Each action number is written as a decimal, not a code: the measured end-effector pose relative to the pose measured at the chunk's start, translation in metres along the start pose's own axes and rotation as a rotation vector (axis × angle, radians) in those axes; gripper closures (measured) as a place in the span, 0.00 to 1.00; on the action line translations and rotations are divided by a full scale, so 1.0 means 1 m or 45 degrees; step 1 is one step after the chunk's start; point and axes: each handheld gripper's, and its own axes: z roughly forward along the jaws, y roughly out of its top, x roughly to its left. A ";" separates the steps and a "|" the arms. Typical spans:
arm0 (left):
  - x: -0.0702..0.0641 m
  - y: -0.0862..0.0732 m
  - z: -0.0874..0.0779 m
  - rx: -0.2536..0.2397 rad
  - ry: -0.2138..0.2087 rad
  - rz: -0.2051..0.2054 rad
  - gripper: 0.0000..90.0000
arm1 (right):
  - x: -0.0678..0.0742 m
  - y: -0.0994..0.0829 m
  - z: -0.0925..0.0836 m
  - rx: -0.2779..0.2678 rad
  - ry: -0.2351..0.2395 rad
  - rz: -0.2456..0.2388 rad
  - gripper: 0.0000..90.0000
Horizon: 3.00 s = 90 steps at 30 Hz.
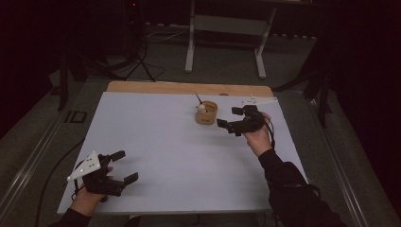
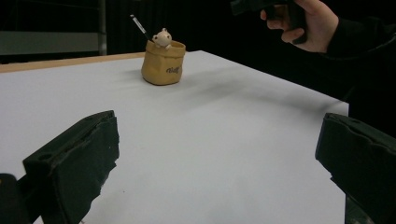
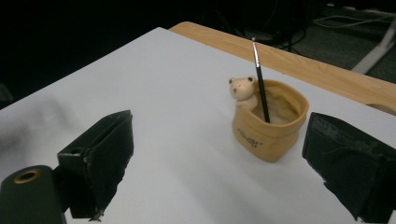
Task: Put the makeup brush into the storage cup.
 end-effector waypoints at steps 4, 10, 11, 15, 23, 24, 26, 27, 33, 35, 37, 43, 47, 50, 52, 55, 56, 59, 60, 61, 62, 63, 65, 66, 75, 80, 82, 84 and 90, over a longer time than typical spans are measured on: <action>0.000 0.000 0.000 -0.002 -0.001 0.000 0.00 | 0.004 -0.010 -0.005 -0.011 0.018 -0.007 0.10; 0.000 0.000 0.000 -0.001 -0.003 0.004 0.00 | 0.008 -0.026 -0.012 -0.022 0.065 -0.016 0.10; -0.001 0.000 0.000 -0.001 -0.002 0.004 0.00 | 0.009 -0.028 -0.014 -0.031 0.073 -0.014 0.10; -0.001 0.000 0.001 0.003 -0.005 0.005 0.00 | 0.012 -0.039 -0.022 -0.091 0.124 -0.016 0.10; -0.001 0.000 0.002 0.006 -0.007 0.008 0.00 | 0.017 -0.063 -0.032 -0.096 0.146 -0.048 0.10; -0.001 0.000 0.002 0.006 -0.006 0.008 0.00 | 0.017 -0.066 -0.033 -0.088 0.151 -0.052 0.10; -0.001 0.000 0.002 0.008 -0.007 0.006 0.00 | 0.018 -0.071 -0.035 -0.077 0.150 -0.059 0.10; -0.001 0.000 0.002 0.009 -0.007 0.008 0.00 | 0.019 -0.074 -0.036 -0.066 0.159 -0.064 0.10; -0.001 0.000 0.002 0.011 -0.008 0.008 0.00 | 0.017 -0.087 -0.044 -0.061 0.155 -0.090 0.10; -0.002 0.000 0.002 0.011 -0.008 0.009 0.00 | 0.016 -0.091 -0.047 -0.069 0.154 -0.089 0.10; -0.002 0.000 0.003 0.011 -0.009 0.010 0.00 | 0.016 -0.095 -0.049 -0.080 0.153 -0.090 0.10; -0.002 0.000 0.003 0.011 -0.008 0.011 0.00 | 0.021 -0.107 -0.053 -0.088 0.164 -0.126 0.12; -0.002 0.000 0.003 0.011 -0.011 0.011 0.00 | 0.025 -0.115 -0.056 -0.065 0.191 -0.118 0.12; -0.001 0.000 0.003 0.012 -0.012 0.010 0.00 | 0.026 -0.122 -0.056 0.002 0.236 -0.094 0.15; -0.001 0.001 0.003 0.014 -0.012 0.011 0.00 | 0.027 -0.126 -0.056 0.006 0.258 -0.105 0.16; -0.002 0.001 0.004 0.017 -0.015 0.015 0.00 | 0.029 -0.131 -0.057 0.020 0.256 -0.149 0.15; -0.002 0.001 0.004 0.017 -0.015 0.016 0.00 | 0.030 -0.133 -0.058 0.016 0.251 -0.165 0.15; -0.001 0.001 0.004 0.016 -0.014 0.013 0.00 | 0.033 -0.139 -0.063 -0.052 0.221 -0.277 0.14; -0.001 0.000 0.004 0.017 -0.014 0.012 0.00 | 0.033 -0.140 -0.063 -0.058 0.231 -0.278 0.14; -0.001 0.000 0.004 0.018 -0.016 0.013 0.00 | 0.033 -0.142 -0.064 -0.058 0.238 -0.291 0.14; -0.001 0.000 0.004 0.020 -0.018 0.012 0.00 | 0.034 -0.144 -0.064 -0.057 0.250 -0.301 0.14; -0.001 0.000 0.005 0.021 -0.018 0.011 0.00 | 0.033 -0.146 -0.065 -0.051 0.257 -0.303 0.14; -0.002 0.000 0.005 0.021 -0.017 0.013 0.00 | 0.033 -0.149 -0.066 -0.047 0.271 -0.286 0.14; -0.001 0.000 0.005 0.022 -0.018 0.013 0.00 | 0.033 -0.150 -0.067 -0.049 0.269 -0.284 0.14; 0.000 0.000 0.006 0.029 -0.017 0.015 0.00 | 0.022 -0.155 -0.076 -0.105 0.239 -0.179 0.14; -0.001 0.000 0.006 0.032 -0.016 0.021 0.00 | 0.019 -0.156 -0.078 -0.114 0.202 -0.169 0.14; 0.000 0.000 0.006 0.029 -0.015 0.019 0.00 | 0.016 -0.157 -0.079 -0.123 0.195 -0.142 0.14; 0.000 0.000 0.006 0.031 -0.015 0.020 0.00 | 0.014 -0.157 -0.080 -0.125 0.195 -0.128 0.14; -0.001 0.000 0.006 0.033 -0.016 0.024 0.00 | 0.015 -0.157 -0.076 -0.108 0.202 -0.129 0.14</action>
